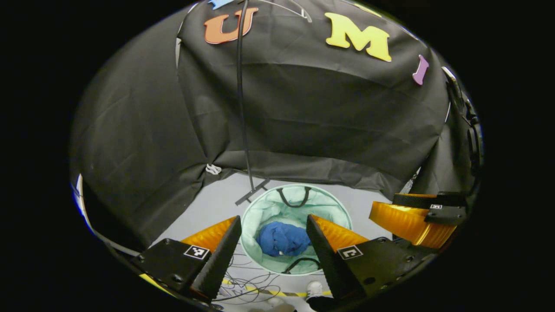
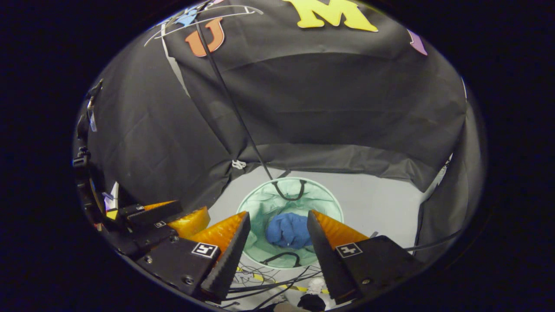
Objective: Grasp the clothes on the hanger with both hands and then place them into the laundry hamper below.
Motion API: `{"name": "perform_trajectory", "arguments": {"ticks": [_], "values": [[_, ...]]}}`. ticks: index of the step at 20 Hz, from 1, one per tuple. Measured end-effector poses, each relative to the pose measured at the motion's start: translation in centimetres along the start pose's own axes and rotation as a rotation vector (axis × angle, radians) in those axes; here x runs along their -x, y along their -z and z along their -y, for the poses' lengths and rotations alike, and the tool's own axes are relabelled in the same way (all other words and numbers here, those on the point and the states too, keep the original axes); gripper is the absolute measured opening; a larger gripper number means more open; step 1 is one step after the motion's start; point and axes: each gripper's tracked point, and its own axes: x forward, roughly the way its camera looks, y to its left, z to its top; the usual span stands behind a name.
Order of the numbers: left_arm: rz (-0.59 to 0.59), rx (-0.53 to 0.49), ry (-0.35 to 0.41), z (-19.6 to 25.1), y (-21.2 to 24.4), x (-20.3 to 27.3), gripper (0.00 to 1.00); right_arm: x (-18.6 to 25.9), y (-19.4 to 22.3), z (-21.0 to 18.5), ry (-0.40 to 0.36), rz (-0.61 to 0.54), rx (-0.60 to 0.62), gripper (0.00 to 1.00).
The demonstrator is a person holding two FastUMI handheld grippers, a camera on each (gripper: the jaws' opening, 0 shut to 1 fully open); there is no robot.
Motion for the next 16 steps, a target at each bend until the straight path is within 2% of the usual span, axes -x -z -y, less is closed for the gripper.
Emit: {"name": "perform_trajectory", "arguments": {"ticks": [3,8,12,16], "values": [[0.013,-0.013,-0.008,-0.4,0.0,0.6,0.92,0.7,-0.4,-0.3,0.003,0.017,0.005,0.85],[0.089,-0.01,-0.009,-0.4,-2.3,3.4,0.92,3.8,-2.9,-1.4,0.006,0.115,0.051,0.86],[0.253,-0.046,0.004,-0.4,-7.7,8.4,0.92,9.3,-5.9,-3.9,-0.02,0.235,0.056,0.85],[0.459,-0.109,0.016,-0.6,-13.5,16.8,0.91,18.0,-9.5,-5.7,-0.017,0.408,0.089,0.87]]}}
